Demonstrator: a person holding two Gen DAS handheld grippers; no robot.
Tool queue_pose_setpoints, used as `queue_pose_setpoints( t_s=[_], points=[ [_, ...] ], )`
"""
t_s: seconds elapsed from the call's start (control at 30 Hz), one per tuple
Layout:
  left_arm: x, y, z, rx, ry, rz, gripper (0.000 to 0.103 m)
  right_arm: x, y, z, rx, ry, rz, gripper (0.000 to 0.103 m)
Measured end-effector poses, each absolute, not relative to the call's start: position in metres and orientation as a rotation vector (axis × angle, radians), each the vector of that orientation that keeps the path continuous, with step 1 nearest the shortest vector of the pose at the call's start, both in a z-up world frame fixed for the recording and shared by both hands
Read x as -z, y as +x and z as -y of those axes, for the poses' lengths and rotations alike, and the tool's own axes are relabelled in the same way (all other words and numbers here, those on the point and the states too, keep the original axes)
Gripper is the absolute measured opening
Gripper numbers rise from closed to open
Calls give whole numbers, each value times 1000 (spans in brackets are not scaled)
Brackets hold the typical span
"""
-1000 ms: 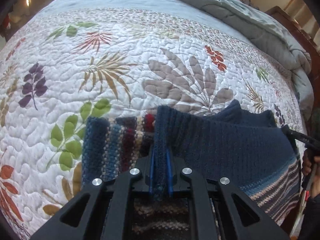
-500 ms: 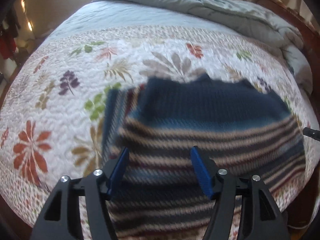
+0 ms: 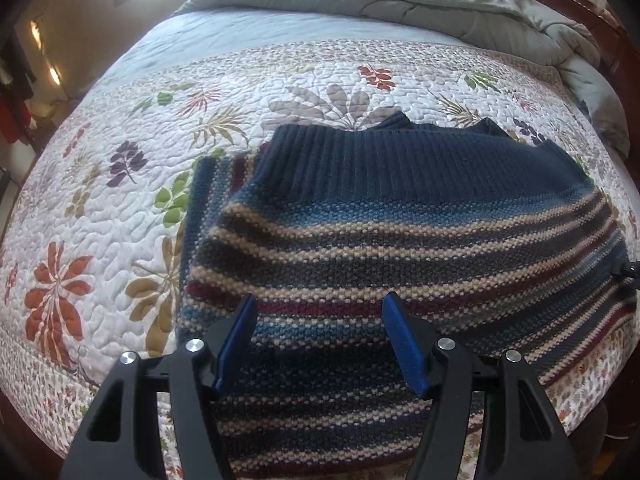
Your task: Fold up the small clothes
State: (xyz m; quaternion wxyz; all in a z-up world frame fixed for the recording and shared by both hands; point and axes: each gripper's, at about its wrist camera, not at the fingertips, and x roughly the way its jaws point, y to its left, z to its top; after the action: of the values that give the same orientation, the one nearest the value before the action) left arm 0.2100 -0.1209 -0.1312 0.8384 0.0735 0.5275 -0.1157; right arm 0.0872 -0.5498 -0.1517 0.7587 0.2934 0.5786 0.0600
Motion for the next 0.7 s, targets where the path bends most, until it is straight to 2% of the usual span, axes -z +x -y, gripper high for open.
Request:
queue_pose_setpoints(
  t_s=[0.07, 0.13, 0.2, 0.27, 0.37, 0.7],
  points=[
    [135, 212, 120, 255, 148, -1123, 66, 151, 87, 547, -157, 639, -1255, 47],
    [140, 215, 118, 268, 138, -1121, 66, 152, 87, 541, -179, 640, -1260, 46],
    [142, 215, 118, 279, 137, -1114, 67, 152, 87, 537, -177, 623, -1262, 42],
    [143, 216, 117, 286, 137, -1104, 68, 153, 87, 537, -180, 661, -1257, 32],
    [145, 217, 115, 305, 119, -1094, 69, 152, 88, 536, -170, 685, -1243, 26],
    [149, 217, 105, 366, 72, -1076, 72, 135, 80, 532, -34, 756, -1205, 21]
  ],
)
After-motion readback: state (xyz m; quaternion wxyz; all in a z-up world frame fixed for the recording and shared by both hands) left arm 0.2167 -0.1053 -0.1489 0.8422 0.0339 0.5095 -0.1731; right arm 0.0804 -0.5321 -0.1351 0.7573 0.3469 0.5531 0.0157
